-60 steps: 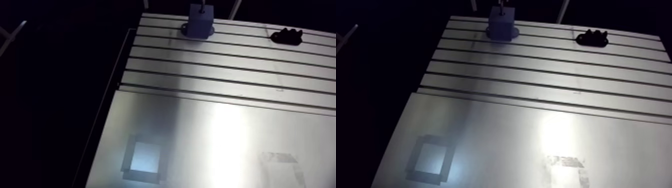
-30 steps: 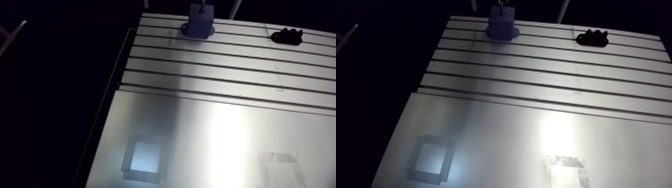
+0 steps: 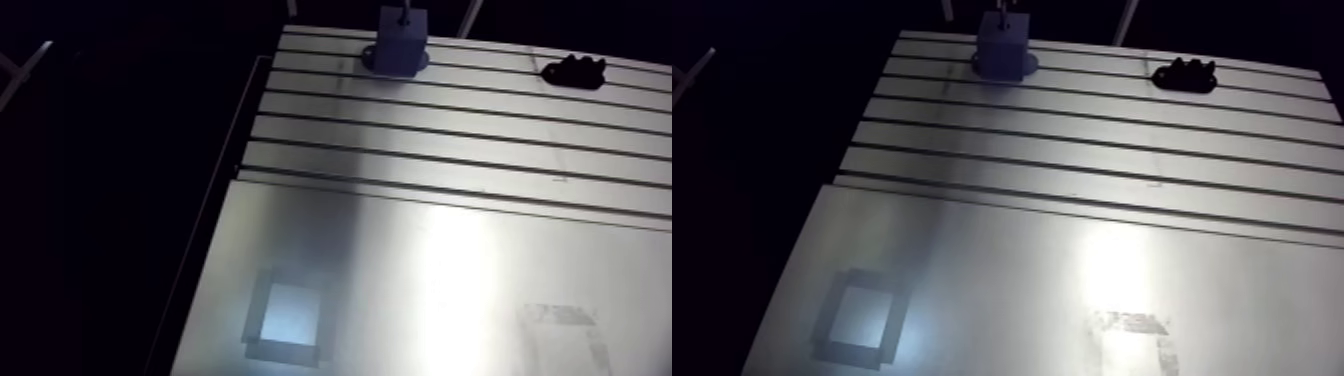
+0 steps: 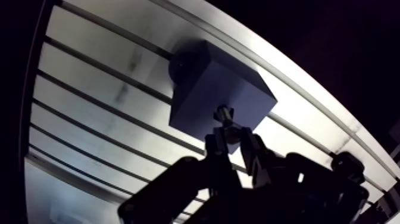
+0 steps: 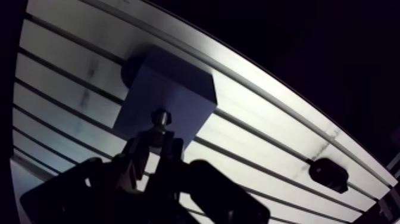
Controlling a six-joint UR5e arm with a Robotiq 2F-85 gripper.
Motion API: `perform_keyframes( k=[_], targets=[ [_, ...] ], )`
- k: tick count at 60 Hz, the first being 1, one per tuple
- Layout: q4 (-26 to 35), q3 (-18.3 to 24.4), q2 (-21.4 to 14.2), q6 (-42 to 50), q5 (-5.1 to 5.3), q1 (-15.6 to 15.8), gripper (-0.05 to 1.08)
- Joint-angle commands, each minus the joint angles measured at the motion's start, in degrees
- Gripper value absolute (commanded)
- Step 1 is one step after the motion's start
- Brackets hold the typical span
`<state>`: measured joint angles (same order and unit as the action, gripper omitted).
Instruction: Pick up the M10 bolt and insert it into the hex recess until seated.
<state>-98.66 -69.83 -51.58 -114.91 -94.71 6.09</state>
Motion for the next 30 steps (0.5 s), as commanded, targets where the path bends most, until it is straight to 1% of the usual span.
perform_keyframes(
  k=[1,30],
  targets=[
    [0.0,-0.32,0.04,0.08,0.1,-0.02,1.04],
    [-0.07,-0.97,-0.04,0.0,0.01,-0.11,1.03]
  ],
)
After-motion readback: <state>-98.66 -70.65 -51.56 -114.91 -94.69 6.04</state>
